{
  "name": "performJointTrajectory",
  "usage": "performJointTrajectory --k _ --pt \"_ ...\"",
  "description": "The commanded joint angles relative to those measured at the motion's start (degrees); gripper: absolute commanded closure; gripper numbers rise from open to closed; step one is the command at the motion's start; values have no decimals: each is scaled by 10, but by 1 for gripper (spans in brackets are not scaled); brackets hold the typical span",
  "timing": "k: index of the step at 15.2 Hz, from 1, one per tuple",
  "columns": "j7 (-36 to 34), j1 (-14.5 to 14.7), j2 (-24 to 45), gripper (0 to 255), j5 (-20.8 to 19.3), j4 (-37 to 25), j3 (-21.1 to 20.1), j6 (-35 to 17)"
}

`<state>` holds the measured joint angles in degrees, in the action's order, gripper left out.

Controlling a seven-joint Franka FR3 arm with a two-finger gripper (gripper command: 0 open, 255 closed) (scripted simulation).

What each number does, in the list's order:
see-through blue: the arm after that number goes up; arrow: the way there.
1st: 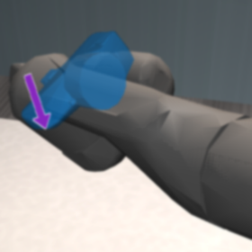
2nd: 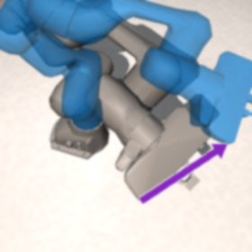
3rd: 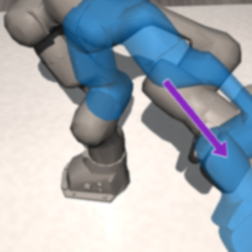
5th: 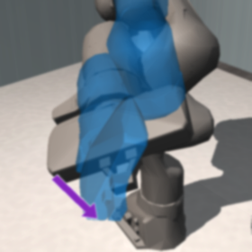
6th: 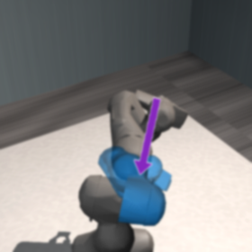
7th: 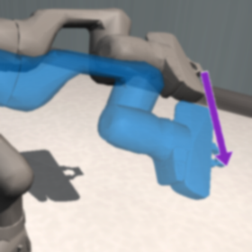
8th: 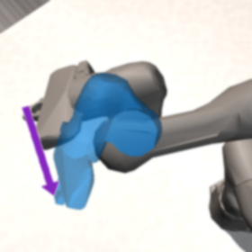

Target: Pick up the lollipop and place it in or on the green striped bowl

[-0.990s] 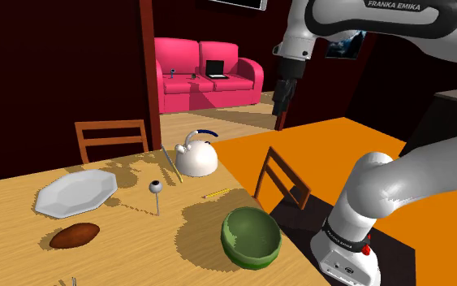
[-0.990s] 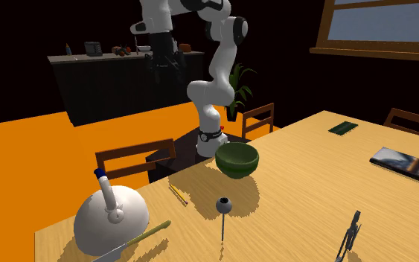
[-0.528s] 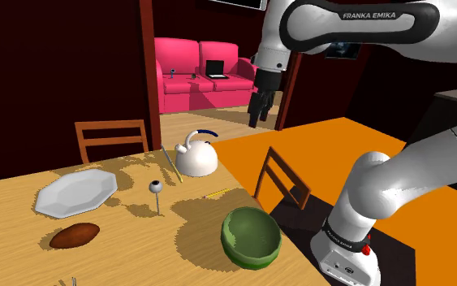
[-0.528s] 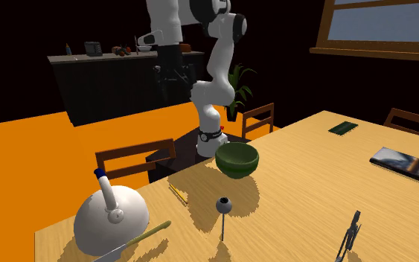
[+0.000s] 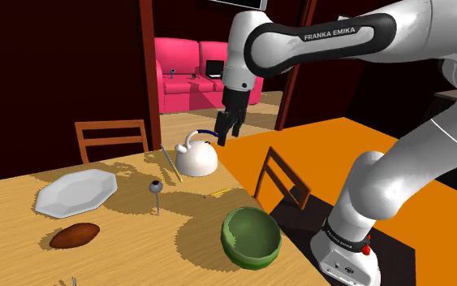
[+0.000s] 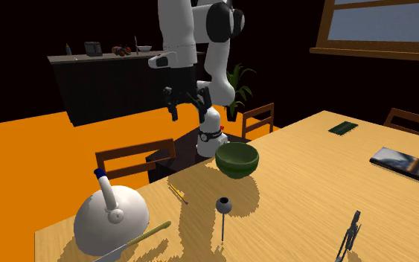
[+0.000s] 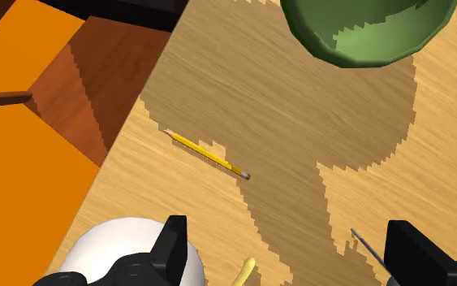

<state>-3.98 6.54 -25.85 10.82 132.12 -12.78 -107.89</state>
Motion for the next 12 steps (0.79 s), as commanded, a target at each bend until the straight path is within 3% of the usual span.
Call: performJointTrajectory --k 1,7,12 --pt "-18 4 35 0 0 -13 -19 -27" --pt "-79 15 147 0 -23 -66 -70 -94" --pt "-140 29 250 0 -67 -130 -103 -135"
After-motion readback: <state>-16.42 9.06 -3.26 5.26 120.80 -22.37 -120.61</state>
